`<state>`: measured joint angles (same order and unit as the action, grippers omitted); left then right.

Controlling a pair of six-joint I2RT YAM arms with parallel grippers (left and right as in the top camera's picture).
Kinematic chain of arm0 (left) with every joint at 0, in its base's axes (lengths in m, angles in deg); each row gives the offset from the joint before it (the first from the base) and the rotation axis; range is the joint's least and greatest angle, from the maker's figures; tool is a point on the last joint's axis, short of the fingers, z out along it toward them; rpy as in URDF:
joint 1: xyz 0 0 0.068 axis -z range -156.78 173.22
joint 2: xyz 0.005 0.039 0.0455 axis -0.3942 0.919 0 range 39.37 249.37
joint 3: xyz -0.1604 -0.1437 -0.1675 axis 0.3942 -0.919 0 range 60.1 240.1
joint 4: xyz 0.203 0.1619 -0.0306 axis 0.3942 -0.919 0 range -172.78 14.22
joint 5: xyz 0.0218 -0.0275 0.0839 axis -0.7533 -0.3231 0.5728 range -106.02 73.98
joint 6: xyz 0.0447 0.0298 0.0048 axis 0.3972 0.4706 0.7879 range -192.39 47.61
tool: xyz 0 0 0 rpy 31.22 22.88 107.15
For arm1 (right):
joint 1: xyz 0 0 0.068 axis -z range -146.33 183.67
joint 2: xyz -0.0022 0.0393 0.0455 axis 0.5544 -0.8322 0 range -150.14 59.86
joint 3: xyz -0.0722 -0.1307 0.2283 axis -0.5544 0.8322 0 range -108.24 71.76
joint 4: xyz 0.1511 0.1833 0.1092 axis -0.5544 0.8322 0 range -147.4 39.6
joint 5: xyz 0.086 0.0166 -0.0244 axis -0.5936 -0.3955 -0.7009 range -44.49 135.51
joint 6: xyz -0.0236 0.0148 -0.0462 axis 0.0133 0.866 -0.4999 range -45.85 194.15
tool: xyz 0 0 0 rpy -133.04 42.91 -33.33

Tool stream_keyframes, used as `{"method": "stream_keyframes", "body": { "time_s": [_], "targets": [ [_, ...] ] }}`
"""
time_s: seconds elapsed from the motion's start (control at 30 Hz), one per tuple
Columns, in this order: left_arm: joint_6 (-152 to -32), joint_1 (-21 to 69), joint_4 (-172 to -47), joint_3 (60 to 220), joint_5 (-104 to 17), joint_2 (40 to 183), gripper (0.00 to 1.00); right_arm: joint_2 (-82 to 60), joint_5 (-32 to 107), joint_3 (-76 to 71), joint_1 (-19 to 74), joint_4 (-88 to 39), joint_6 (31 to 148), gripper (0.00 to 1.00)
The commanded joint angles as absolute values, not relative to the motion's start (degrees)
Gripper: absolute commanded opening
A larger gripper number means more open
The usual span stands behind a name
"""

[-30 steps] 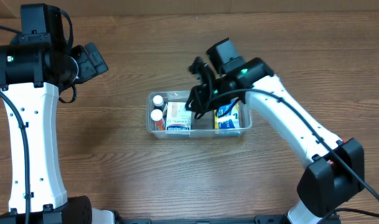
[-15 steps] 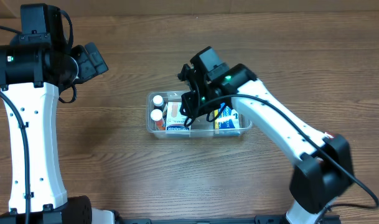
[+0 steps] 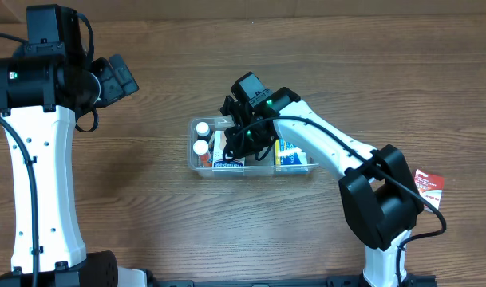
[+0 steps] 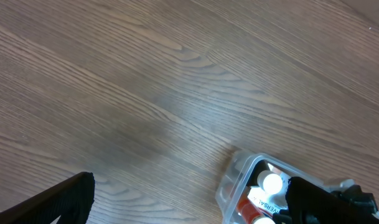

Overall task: Pack container
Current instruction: 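Push the white box down into the container and open the right gripper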

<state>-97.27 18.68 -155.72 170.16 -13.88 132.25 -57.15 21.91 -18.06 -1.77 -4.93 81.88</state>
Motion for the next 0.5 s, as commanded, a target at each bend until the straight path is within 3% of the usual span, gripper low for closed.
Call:
{"method": "stream_keyframes", "body": {
  "time_s": [0.0,0.47],
  "targets": [
    [-95.9,18.7,-155.7,171.2,-14.1,131.6,1.0,-58.6,21.5,-18.2,-2.0,-5.4,82.1,0.2],
    [-95.9,18.7,-155.7,171.2,-14.1,131.6,1.0,-59.5,28.1,-18.2,-1.9,-5.7,84.8,0.17]
  ]
}}
